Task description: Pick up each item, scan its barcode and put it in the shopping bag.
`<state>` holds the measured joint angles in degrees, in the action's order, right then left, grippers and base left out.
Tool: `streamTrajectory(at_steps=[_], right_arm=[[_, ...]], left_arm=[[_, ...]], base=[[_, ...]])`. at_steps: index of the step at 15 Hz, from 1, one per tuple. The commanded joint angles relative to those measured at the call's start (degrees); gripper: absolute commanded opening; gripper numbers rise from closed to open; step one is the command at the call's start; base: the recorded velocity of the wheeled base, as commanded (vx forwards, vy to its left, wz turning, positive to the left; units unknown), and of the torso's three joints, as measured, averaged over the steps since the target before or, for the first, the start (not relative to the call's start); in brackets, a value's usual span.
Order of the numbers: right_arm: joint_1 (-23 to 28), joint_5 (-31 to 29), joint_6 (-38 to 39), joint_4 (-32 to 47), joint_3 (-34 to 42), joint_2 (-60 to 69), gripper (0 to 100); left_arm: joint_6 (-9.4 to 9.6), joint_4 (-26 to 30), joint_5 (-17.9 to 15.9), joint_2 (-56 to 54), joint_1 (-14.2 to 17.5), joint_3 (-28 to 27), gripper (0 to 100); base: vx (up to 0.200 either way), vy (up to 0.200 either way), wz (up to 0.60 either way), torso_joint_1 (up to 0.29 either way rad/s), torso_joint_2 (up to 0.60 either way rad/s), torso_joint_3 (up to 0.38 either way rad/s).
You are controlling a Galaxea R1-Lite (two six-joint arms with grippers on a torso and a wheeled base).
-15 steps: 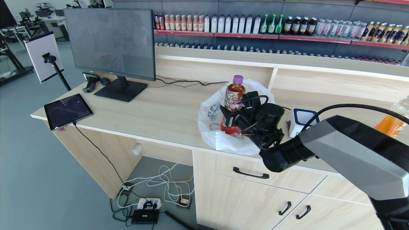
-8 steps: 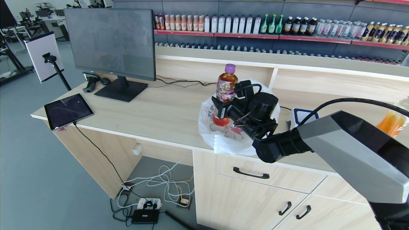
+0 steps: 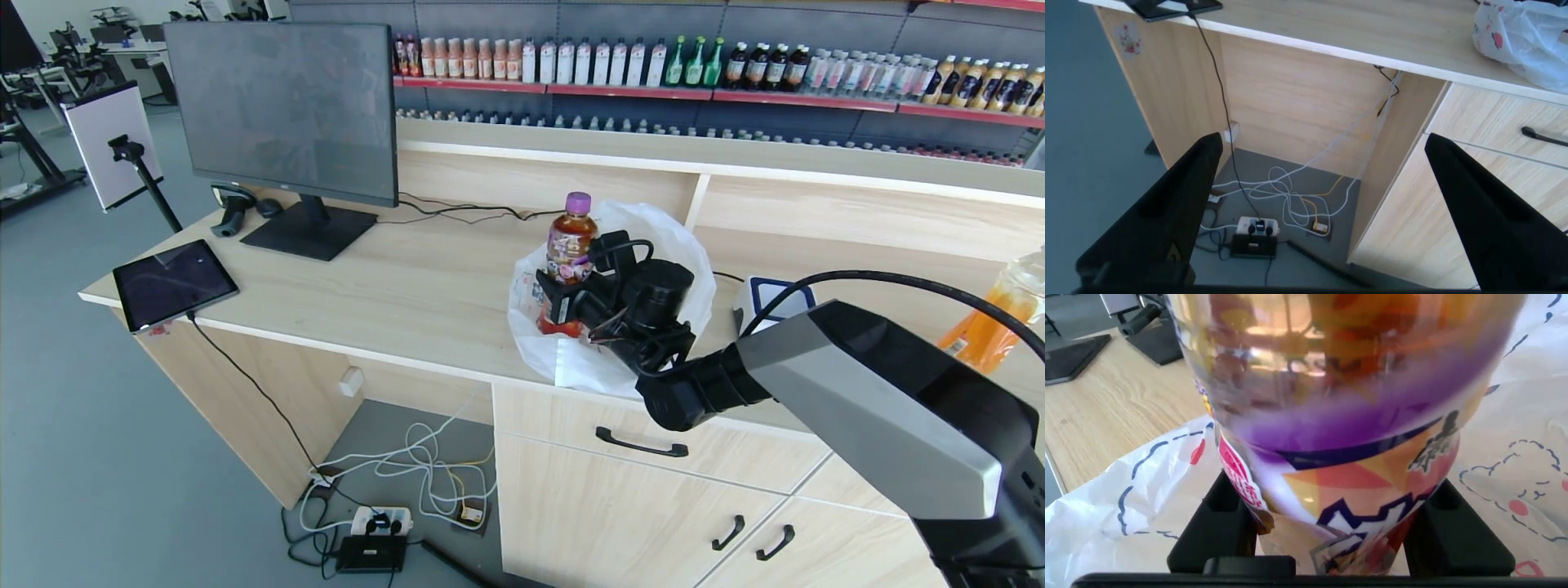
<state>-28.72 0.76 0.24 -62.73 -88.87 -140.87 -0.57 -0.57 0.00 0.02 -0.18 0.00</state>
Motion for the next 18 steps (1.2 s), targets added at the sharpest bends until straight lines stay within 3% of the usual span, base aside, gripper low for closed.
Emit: streamTrajectory(at_steps=[1, 10, 11, 18], right_arm=[[0.07, 0.04, 0.20, -0.02, 0.01, -0.72, 0], [0.07, -0.14, 1.16, -2.31, 0.10, -2.74, 0], [0.07, -0.14, 1.16, -2.31, 0.10, -2.91, 100], [0.42, -0.67, 1.87, -10.04, 3.35, -3.62, 100]], left_arm=[[-0.04, -0.04, 0.00, -0.02, 0.01, 0.00, 100], [-0.04, 0.05, 0.00, -0.02, 0.01, 0.00, 100], [-0.04, 0.05, 0.00, -0.02, 0.01, 0.00, 100], [-0.04, 0.05, 0.00, -0.02, 0.01, 0.00, 100]], base=[[0.000, 0.000, 0.00, 0.000, 0.00, 0.000], [0.000, 0.000, 0.00, 0.000, 0.00, 0.000], [0.000, 0.000, 0.00, 0.000, 0.00, 0.000], [0.000, 0.000, 0.00, 0.000, 0.00, 0.000]])
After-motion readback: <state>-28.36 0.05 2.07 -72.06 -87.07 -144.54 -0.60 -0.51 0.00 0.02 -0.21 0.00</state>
